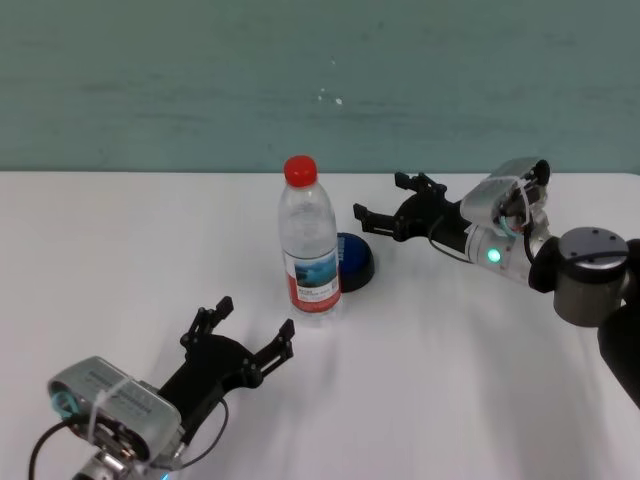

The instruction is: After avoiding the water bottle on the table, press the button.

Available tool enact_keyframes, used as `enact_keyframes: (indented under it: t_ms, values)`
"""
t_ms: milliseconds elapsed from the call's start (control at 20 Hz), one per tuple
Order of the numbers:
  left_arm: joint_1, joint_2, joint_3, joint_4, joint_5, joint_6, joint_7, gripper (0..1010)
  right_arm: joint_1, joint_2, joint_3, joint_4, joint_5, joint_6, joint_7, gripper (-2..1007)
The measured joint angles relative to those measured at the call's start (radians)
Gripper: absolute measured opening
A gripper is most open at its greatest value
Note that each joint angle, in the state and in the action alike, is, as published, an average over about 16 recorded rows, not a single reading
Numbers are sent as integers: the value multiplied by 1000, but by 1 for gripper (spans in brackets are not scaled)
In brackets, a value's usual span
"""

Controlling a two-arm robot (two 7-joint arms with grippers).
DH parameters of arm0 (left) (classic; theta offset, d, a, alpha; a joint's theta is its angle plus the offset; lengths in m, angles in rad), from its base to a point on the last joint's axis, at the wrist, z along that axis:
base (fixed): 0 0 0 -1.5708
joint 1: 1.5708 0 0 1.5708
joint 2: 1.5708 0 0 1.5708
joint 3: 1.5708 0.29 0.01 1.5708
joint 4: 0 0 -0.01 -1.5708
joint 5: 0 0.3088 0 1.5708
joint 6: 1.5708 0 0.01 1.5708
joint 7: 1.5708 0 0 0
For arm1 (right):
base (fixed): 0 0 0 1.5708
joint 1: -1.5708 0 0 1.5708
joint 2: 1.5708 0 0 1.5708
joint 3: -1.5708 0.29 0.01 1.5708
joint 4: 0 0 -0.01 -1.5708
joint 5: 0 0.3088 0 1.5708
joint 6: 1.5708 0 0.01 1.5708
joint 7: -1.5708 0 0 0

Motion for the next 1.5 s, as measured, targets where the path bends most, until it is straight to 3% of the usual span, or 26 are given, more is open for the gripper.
enact_keyframes:
  t_ms: [400, 750, 1050, 1300, 1500]
  values:
    - [0, 0, 0, 0, 0, 0, 0, 1000, -24, 43, 14, -67, 26, 13, -15, 1003]
    - [0, 0, 0, 0, 0, 0, 0, 1000, -79, 111, 49, -165, 56, 31, -37, 1003]
    - [0, 0, 0, 0, 0, 0, 0, 1000, -178, 185, 98, -310, 93, 49, -68, 1003]
    - [0, 0, 0, 0, 0, 0, 0, 1000, -292, 237, 144, -457, 129, 61, -104, 1003]
    - [0, 0, 0, 0, 0, 0, 0, 1000, -391, 267, 181, -574, 154, 64, -137, 1003]
